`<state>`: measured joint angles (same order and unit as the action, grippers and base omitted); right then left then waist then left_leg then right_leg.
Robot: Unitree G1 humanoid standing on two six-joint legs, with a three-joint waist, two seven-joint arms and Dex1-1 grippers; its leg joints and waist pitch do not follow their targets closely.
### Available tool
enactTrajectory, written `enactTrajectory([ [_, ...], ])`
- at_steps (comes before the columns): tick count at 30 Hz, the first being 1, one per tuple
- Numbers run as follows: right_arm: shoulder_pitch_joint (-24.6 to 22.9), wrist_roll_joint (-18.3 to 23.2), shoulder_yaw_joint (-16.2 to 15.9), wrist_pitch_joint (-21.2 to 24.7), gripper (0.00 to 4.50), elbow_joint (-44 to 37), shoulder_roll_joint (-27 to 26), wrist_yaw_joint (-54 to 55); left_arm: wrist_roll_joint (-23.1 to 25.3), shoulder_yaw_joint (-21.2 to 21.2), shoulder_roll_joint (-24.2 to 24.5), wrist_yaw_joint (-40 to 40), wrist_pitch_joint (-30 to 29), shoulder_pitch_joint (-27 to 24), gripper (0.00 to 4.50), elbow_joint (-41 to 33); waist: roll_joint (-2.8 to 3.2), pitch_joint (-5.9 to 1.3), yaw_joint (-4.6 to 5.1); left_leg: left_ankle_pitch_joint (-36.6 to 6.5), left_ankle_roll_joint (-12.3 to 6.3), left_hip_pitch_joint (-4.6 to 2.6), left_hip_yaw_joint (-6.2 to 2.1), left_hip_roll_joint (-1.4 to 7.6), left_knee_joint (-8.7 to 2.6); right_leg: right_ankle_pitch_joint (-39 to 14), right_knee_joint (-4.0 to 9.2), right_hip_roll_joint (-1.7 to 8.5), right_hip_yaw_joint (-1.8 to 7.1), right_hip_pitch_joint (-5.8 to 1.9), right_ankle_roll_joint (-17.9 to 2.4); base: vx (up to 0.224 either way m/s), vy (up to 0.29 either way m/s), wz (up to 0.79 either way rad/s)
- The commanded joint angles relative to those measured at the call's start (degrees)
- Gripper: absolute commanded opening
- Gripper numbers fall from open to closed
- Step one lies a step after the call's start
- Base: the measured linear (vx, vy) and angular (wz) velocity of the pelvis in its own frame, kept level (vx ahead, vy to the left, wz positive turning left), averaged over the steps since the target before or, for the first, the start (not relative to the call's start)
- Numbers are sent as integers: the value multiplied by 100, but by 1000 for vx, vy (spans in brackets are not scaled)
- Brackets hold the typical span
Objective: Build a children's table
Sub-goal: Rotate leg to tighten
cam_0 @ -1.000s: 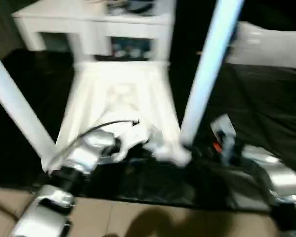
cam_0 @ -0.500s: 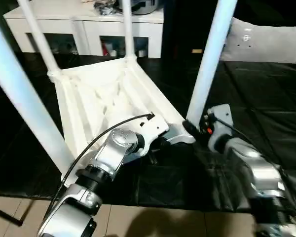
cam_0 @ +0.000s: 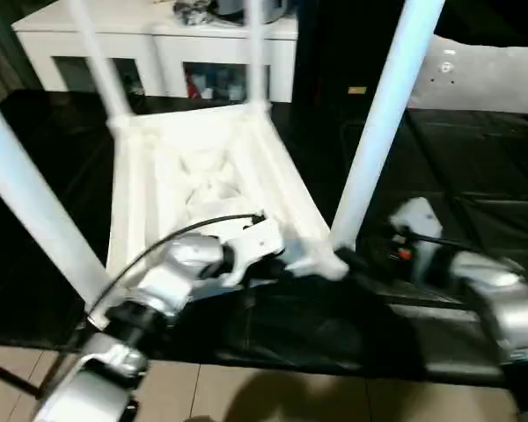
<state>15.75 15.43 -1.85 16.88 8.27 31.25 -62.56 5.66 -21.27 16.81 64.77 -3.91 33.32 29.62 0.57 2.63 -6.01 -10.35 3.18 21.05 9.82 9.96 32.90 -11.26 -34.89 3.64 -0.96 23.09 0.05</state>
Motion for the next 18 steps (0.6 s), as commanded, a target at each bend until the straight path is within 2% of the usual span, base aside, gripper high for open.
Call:
enactTrajectory([
  [1,22,143,-144,-75,379,-71,166,-518,53,-299,124,462,311,8,0,104,-146,-311,-17,-1060,-512,-29,-55,284,-322,-1143,462,409,176,-278,-1111,0,0,0],
  [3,92,90,-239,-161,340,56,234,-711,39,-366,241,723,443,38,0,102,-131,-315,-70,-1008,-471,-46,-49,308,-321,-1019,435,419,171,-253,-1208,0,0,0],
  [7,224,111,-339,-190,320,239,275,-958,7,-471,386,1092,540,55,0,21,-140,-308,-86,-1018,-419,-51,-45,303,-320,-938,410,413,158,-258,-1330,0,0,0],
  [8,301,130,-385,-186,296,322,272,-1089,-5,-520,443,1287,582,51,0,-34,-143,-311,-97,-1014,-408,-52,-44,308,-320,-928,401,421,160,-264,-1339,0,0,0],
  [12,382,192,-509,-88,269,366,268,-1347,-48,-582,474,1483,712,74,0,-7,-153,-313,-133,-961,-412,-55,-36,313,-308,-850,387,420,164,-268,-1358,0,0,0],
  [15,387,244,-670,35,246,337,296,-1620,-50,-599,473,1546,813,117,0,80,-149,-322,-196,-896,-454,-66,-31,321,-292,-747,372,422,166,-261,-1378,0,0,0],
  [16,388,258,-683,45,242,341,300,-1657,-48,-591,463,1545,823,132,0,109,-163,-321,-203,-894,-455,-63,-28,318,-289,-749,369,418,166,-262,-1380,0,0,0],
  [18,380,281,-699,73,216,336,306,-1708,-54,-574,448,1546,824,149,0,146,-154,-314,-228,-924,-408,-64,-34,318,-299,-872,376,425,164,-259,-1360,0,0,0],
])
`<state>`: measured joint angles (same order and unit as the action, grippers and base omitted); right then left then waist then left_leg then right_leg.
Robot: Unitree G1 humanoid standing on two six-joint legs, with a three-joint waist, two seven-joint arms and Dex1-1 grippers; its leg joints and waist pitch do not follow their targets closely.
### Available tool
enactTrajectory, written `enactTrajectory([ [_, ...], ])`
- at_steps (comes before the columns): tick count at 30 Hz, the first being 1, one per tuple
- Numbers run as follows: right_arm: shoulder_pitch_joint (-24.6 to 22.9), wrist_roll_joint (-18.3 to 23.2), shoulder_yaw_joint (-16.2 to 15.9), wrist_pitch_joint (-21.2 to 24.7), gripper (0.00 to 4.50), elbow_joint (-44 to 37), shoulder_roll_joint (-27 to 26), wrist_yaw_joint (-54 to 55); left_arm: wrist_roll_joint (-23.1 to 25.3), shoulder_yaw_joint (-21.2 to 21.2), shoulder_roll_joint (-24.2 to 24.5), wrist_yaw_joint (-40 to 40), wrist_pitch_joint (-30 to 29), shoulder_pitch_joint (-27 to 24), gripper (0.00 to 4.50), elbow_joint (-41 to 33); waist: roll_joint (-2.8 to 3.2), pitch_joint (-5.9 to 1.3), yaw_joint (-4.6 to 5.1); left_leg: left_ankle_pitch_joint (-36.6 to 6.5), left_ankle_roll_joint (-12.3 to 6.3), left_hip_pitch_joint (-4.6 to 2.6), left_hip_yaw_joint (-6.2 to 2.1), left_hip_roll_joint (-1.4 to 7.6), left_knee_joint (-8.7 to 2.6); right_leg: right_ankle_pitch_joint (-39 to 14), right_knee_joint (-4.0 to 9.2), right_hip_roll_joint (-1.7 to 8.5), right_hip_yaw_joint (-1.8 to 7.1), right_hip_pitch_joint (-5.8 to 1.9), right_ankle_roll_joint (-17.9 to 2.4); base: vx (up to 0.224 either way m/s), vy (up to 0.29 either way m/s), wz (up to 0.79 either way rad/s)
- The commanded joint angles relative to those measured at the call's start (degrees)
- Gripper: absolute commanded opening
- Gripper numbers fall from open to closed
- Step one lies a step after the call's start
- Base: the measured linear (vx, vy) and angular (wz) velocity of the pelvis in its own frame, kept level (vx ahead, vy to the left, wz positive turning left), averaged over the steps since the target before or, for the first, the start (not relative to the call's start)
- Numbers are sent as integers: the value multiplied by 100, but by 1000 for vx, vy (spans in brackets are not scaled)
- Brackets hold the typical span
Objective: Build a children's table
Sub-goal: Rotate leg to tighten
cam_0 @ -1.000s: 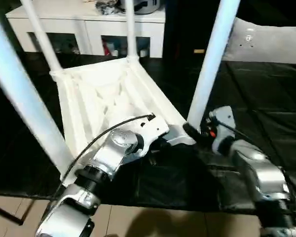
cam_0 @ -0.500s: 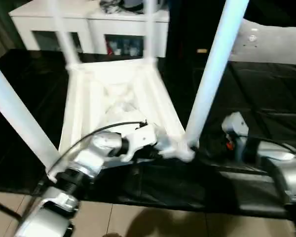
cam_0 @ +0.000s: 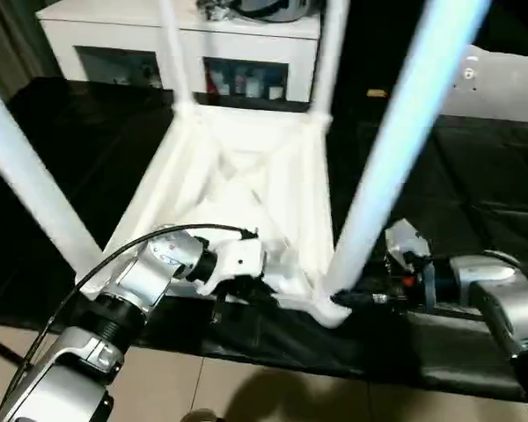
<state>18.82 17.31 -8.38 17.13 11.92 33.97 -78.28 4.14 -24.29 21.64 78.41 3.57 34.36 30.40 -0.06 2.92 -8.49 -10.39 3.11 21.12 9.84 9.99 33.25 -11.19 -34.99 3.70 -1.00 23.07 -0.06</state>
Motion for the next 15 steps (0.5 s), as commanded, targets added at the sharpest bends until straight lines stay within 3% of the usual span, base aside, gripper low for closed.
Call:
enactTrajectory([
  [1,70,97,-48,49,210,-28,35,-155,96,-265,-41,188,75,49,0,78,-91,-344,20,-920,-401,-71,-35,315,-333,-879,387,419,168,-256,-1348,0,0,0],
  [7,-84,335,35,220,198,-140,-16,-242,-74,-143,-109,173,-143,-19,0,36,-94,-351,22,-966,-345,-67,-37,309,-332,-933,384,422,168,-266,-1334,0,0,0],
  [10,-200,401,189,224,198,-34,-288,153,-227,46,-250,-89,-596,-86,0,-74,-76,-360,19,-902,-357,-63,-39,305,-323,-839,371,422,166,-261,-1364,0,0,0],
  [13,-48,77,245,41,197,585,-771,1033,-180,203,-451,-636,-1055,-83,0,-129,-64,-336,72,-1128,-251,-62,-55,286,-345,-1225,420,428,157,-250,-1319,0,0,0],
  [14,18,-63,244,3,197,768,-908,1369,-161,254,-532,-839,-1199,-79,0,-138,-54,-302,139,-1410,-97,-62,-80,270,-383,-1796,482,439,148,-246,-1210,0,0,0],
  [15,18,-63,244,3,197,768,-908,1369,-161,254,-532,-839,-1199,-79,0,-138,-62,-294,179,-1504,-46,-62,-84,268,-391,-1994,493,438,149,-245,-1147,0,0,0],
])
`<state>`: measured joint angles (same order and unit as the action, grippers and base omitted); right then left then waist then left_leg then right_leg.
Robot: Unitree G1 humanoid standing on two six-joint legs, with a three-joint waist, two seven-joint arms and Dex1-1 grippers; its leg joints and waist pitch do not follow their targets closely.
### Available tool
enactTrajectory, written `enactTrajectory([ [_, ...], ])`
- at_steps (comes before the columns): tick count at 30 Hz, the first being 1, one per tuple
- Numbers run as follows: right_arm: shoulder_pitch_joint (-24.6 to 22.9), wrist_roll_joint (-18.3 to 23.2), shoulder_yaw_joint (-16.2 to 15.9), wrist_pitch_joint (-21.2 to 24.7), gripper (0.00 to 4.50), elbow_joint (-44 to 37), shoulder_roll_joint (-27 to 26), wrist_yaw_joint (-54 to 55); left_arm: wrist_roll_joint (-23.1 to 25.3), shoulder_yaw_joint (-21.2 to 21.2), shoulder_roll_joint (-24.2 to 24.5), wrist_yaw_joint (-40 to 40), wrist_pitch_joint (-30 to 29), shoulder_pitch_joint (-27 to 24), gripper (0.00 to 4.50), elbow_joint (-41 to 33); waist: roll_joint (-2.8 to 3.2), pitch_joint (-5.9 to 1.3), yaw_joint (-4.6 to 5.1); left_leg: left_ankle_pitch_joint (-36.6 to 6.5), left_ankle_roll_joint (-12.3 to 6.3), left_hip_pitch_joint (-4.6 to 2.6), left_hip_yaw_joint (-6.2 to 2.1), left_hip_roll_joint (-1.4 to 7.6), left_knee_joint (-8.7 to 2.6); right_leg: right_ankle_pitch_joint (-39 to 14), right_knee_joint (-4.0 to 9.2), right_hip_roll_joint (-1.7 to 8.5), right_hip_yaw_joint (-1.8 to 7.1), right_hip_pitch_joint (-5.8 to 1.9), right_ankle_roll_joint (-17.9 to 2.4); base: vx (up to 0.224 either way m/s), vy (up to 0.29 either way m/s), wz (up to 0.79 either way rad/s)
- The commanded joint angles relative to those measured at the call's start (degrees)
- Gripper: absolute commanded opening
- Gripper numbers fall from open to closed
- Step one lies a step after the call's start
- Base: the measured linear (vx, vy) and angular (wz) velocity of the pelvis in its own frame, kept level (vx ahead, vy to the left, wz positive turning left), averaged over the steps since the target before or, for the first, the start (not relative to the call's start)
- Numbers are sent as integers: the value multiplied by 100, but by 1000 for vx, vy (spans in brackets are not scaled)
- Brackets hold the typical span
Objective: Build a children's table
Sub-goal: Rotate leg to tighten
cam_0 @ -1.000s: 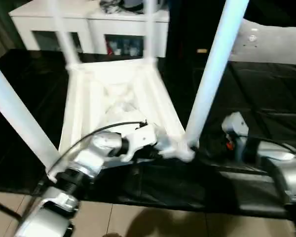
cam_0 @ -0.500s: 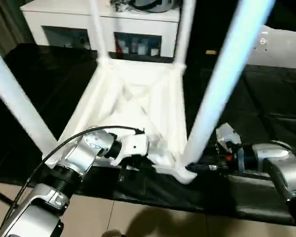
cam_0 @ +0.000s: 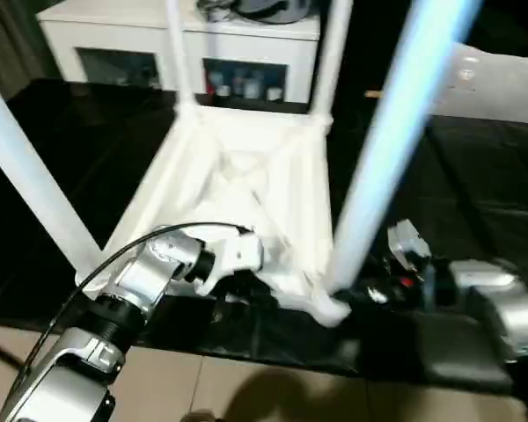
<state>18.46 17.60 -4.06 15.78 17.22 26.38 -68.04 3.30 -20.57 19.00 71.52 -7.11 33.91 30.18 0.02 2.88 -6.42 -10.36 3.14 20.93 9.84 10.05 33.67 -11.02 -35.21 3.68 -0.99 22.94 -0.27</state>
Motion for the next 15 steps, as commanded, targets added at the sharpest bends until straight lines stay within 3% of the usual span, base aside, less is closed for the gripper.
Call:
enactTrajectory([
  [1,79,-234,-112,285,197,292,-368,996,-85,-23,-458,-525,-425,-15,0,-132,-16,-272,39,-1676,35,-41,-111,259,-461,-2327,525,432,142,-223,-1020,0,0,0],
  [2,78,-308,-3,563,197,215,-593,1596,-92,50,-640,-847,-718,-1,0,-179,-5,-260,73,-1767,82,-61,-116,259,-479,-2446,553,414,137,-206,-975,0,0,0],
  [3,76,-314,9,592,196,203,-614,1651,-93,57,-657,-876,-747,-1,0,-186,-49,-257,145,-1901,128,-58,-130,237,-479,-2658,581,413,129,-212,-889,0,0,0],
  [4,85,-400,86,879,196,60,-835,2165,-101,120,-830,-1139,-961,24,0,-197,-55,-262,170,-1928,128,-47,-147,224,-480,-2787,589,422,121,-230,-825,0,0,0],
  [5,110,-621,170,1271,196,-144,-1212,2978,-86,239,-1143,-1624,-1303,62,0,-220,-16,-248,229,-1986,143,-51,-154,209,-492,-3038,623,405,128,-194,-671,0,0,0],
  [8,171,-921,241,1321,196,-96,-1648,3911,0,388,-1530,-2322,-1520,138,0,-108,-52,-263,315,-2013,137,-60,-159,187,-470,-3286,675,410,131,-167,-528,0,0,0],
  [10,108,-1006,256,1153,196,-157,-1828,4228,42,426,-1672,-2574,-1521,133,0,-91,-42,-262,321,-2050,114,-89,-151,192,-461,-3296,699,406,142,-124,-503,0,0,0],
  [11,60,-1046,241,1065,196,-215,-1879,4320,63,432,-1717,-2649,-1521,119,0,-108,-71,-274,315,-2018,31,-84,-142,178,-458,-3243,707,399,149,-125,-465,0,0,0],
  [13,-185,-953,293,1030,249,-565,-2021,4450,181,322,-1730,-2723,-1462,-16,0,-265,-71,-279,288,-1879,-58,-59,-135,196,-479,-3002,697,396,171,-145,-444,0,0,0],
  [15,-352,-789,394,1127,265,-822,-2126,4499,265,222,-1703,-2749,-1393,-120,0,-378,-50,-307,252,-1659,-128,-39,-119,212,-485,-2531,655,389,188,-163,-507,0,0,0],
])
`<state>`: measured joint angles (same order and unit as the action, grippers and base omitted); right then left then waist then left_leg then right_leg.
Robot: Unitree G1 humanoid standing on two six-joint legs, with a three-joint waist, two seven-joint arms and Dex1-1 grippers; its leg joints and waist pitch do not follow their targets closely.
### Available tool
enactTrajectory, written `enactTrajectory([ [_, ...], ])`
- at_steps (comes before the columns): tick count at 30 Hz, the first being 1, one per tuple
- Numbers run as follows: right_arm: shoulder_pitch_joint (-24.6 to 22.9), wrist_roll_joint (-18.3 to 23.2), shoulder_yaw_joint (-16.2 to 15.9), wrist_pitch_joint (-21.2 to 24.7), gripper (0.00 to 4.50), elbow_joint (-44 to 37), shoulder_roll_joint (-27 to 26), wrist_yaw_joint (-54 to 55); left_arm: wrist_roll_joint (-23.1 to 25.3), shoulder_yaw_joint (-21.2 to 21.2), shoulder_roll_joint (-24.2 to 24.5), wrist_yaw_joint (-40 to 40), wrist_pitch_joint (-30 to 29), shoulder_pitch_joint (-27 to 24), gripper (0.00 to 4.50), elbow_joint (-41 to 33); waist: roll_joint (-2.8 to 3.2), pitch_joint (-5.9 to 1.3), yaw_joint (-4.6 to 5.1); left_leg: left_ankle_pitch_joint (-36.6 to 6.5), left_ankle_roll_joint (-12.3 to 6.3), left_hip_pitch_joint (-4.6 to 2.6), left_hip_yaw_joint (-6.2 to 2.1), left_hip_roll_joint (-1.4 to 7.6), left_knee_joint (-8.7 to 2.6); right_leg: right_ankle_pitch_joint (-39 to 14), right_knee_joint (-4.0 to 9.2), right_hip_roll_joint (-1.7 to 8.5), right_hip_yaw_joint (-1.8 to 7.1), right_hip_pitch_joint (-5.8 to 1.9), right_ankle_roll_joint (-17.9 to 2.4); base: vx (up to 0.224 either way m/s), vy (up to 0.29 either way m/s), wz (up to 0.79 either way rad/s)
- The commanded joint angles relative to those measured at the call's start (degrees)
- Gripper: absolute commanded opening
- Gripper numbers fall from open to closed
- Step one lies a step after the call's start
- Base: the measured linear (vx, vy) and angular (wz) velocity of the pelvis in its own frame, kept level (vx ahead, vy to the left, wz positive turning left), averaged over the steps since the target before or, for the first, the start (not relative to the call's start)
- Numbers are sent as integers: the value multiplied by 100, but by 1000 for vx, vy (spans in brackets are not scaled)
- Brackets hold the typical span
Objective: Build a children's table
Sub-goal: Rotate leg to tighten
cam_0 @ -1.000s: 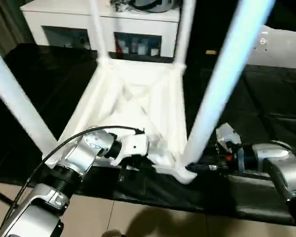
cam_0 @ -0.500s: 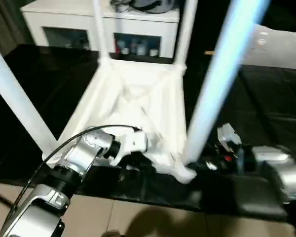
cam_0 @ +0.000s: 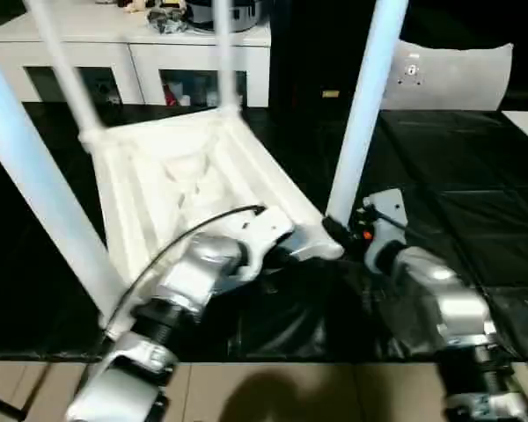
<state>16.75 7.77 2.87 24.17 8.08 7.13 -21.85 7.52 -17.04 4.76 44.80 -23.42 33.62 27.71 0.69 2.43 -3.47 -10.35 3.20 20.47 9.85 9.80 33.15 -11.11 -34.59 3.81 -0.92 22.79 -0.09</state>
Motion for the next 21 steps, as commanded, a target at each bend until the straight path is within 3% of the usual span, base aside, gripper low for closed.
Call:
enactTrajectory([
  [1,-289,230,-283,323,273,-80,-229,-133,-138,-177,-268,-63,226,-176,0,-232,-117,-267,-50,-1589,-156,12,-115,233,-435,-2367,583,368,179,-163,-553,0,0,0],
  [2,-544,276,-410,403,284,-608,-25,-462,-133,-272,-162,74,176,-396,0,-518,-67,-283,-77,-1409,-197,11,-105,262,-434,-1835,547,359,182,-191,-684,0,0,0],
  [4,-727,330,-541,479,305,-1034,220,-753,-102,-358,-54,175,168,-537,0,-710,-84,-309,-99,-1066,-309,35,-90,270,-405,-1137,477,337,179,-246,-814,32,0,1],
  [6,-820,373,-566,437,319,-1228,465,-983,-52,-445,46,252,360,-579,0,-696,-72,-329,-122,-836,-428,47,-66,254,-370,-871,457,346,171,-245,-892,52,-4,2],
  [7,-846,419,-534,379,330,-1265,575,-1104,-41,-468,79,269,447,-582,0,-644,-73,-331,-129,-797,-448,56,-58,238,-359,-861,460,347,170,-246,-897,0,0,0],
  [8,-901,533,-441,334,342,-1436,860,-1377,-55,-497,166,373,630,-604,0,-644,-24,-332,-168,-772,-445,46,-53,244,-348,-893,469,350,179,-246,-897,0,0,0],
  [10,-942,582,-367,292,354,-1559,1115,-1612,-92,-529,240,529,718,-634,0,-711,-58,-323,-194,-842,-452,52,-52,249,-352,-1041,484,349,178,-265,-851,0,0,0],
  [13,-996,651,-278,225,382,-1626,1480,-1999,-100,-625,348,768,881,-651,0,-748,-44,-306,-194,-967,-409,61,-63,251,-372,-1369,508,354,165,-254,-774,0,0,0],
  [14,-1036,656,-278,154,387,-1609,1729,-2273,-79,-712,438,922,1020,-663,0,-767,-9,-294,-187,-1126,-358,46,-71,267,-385,-1651,537,361,168,-236,-733,0,0,0],
  [16,-1063,626,-316,89,406,-1574,1964,-2526,-71,-800,543,1109,1187,-675,0,-799,-20,-293,-181,-1208,-335,43,-78,269,-388,-1809,555,359,169,-238,-678,0,0,0],
  [17,-1016,640,-336,-5,418,-1456,2141,-2762,-69,-868,635,1285,1324,-631,0,-726,-13,-290,-174,-1223,-330,39,-76,272,-391,-1822,553,359,173,-226,-687,0,0,0],
  [18,-936,666,-352,-77,427,-1334,2257,-2938,-66,-903,716,1424,1413,-578,0,-652,38,-296,-147,-1273,-322,33,-71,264,-380,-1843,574,358,171,-217,-702,0,0,0],
  [19,-936,666,-352,-77,427,-1334,2257,-2938,-66,-903,716,1424,1413,-578,0,-652,38,-296,-147,-1273,-322,33,-71,264,-380,-1843,574,358,171,-217,-702,0,0,0],
  [20,-796,651,-410,-271,432,-1124,2432,-3237,-59,-915,825,1586,1528,-481,0,-508,79,-319,-139,-1189,-336,30,-73,265,-365,-1603,541,348,172,-225,-792,0,0,0],
  [21,-783,647,-417,-289,432,-1106,2442,-3259,-59,-911,831,1594,1538,-472,0,-493,62,-324,-123,-1182,-344,31,-66,261,-358,-1515,539,340,167,-227,-837,0,0,0],
])
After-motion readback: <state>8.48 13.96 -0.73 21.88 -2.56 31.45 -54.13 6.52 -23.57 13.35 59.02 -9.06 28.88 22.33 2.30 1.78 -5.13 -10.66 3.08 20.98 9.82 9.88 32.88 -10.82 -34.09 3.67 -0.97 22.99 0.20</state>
